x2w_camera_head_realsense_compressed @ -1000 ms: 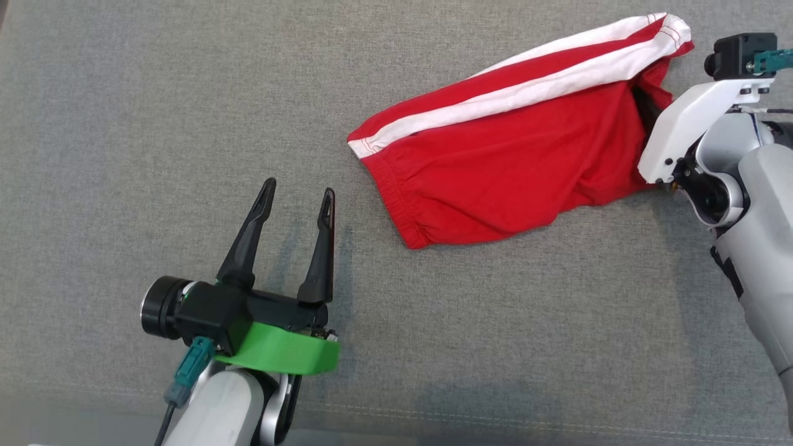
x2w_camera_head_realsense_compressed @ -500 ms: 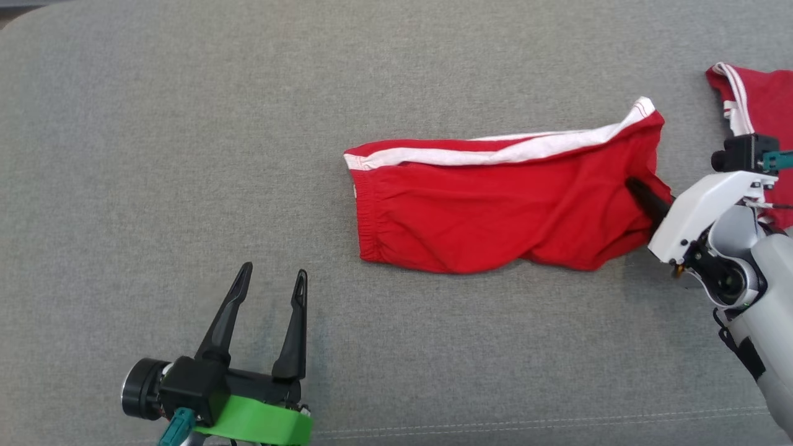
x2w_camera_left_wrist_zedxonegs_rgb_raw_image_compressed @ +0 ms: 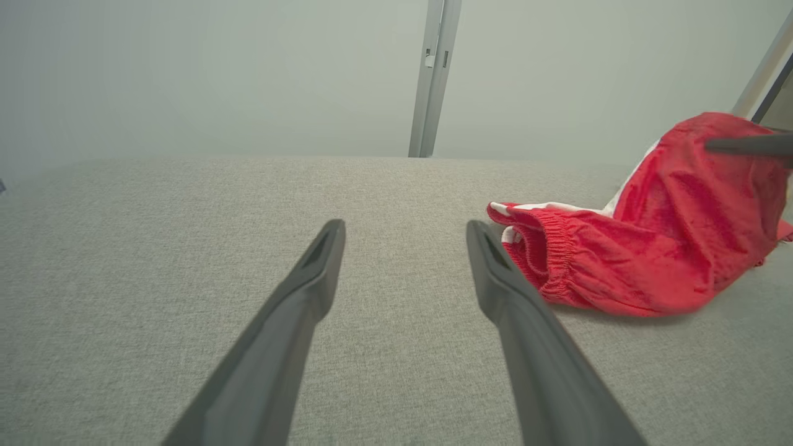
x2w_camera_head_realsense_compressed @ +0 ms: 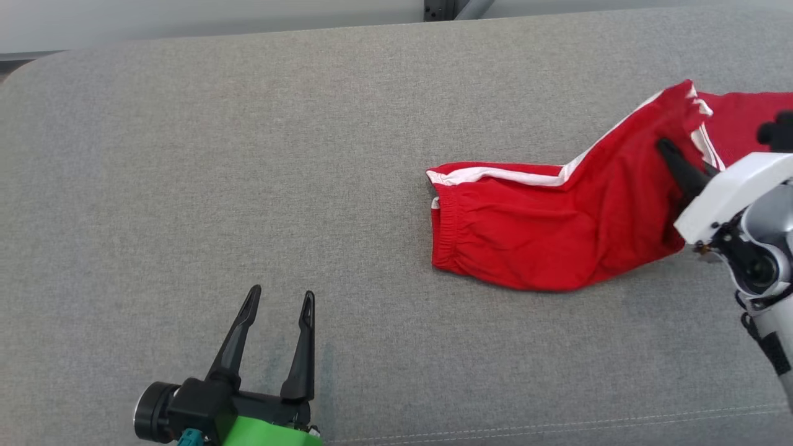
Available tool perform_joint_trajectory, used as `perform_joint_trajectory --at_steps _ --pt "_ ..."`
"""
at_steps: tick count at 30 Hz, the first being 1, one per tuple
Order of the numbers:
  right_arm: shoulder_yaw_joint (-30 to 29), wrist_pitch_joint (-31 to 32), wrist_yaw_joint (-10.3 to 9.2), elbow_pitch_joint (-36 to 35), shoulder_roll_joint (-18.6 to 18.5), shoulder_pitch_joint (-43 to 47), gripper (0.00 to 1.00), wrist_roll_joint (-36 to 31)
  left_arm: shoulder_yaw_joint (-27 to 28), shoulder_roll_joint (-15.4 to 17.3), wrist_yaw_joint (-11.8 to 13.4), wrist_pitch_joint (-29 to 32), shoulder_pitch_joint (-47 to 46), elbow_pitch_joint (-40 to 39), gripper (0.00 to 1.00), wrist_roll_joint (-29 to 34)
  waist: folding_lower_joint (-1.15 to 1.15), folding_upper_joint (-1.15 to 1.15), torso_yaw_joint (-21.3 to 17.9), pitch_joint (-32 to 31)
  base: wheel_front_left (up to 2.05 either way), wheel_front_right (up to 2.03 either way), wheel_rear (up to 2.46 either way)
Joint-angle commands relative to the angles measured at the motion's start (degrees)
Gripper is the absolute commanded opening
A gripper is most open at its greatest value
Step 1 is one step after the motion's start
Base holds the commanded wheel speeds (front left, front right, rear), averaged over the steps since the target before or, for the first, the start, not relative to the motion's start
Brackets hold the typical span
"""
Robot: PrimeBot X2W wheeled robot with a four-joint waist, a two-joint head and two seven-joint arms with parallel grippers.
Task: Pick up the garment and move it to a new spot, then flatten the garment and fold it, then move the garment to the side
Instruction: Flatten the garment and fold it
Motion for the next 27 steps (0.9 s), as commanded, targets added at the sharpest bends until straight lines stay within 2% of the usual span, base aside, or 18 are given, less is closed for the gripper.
perform_joint_trajectory --at_steps 1,6,10,18,25,26,27 --pt "0.8 0.6 0.00 -2.0 0.8 0.6 0.00 -0.6 0.3 -0.3 -0.4 -0.1 0.8 0.1 1.00 0.5 0.00 0.66 0.4 0.0 0.00 0.00 0.00" --pt "5.2 4.8 0.00 -10.6 4.7 2.6 0.00 -2.6 1.0 -1.4 -2.0 -0.1 0.5 0.5 1.00 1.3 0.00 0.66 1.4 0.6 0.00 0.00 0.00" --pt "8.3 6.9 0.00 -12.0 9.6 4.0 0.00 -4.9 1.5 -1.9 -3.0 -0.1 -0.7 0.9 1.00 1.9 0.00 0.66 2.5 1.3 0.00 0.00 0.00" --pt "7.7 4.4 0.00 -6.3 18.9 2.8 0.00 -10.7 2.3 -2.8 -4.0 -0.1 -1.4 1.9 1.00 2.4 0.00 0.66 4.3 2.2 0.00 0.00 0.00" --pt "7.6 2.9 0.00 -2.1 22.0 1.6 0.00 -13.6 2.8 -3.1 -4.5 -0.1 -0.9 2.5 1.00 2.6 0.00 0.66 4.7 1.9 0.00 0.00 0.00" --pt "7.4 2.4 0.00 -1.6 22.2 1.5 0.01 -14.2 2.9 -3.1 -4.5 -0.1 -0.8 2.5 1.00 2.6 0.00 0.66 4.6 1.8 0.00 0.00 0.00" --pt "7.4 2.0 0.00 -1.1 22.4 1.4 0.10 -14.6 3.1 -3.2 -4.5 -0.1 -0.7 2.5 1.00 2.6 0.00 0.66 4.5 1.7 0.00 0.00 0.00"
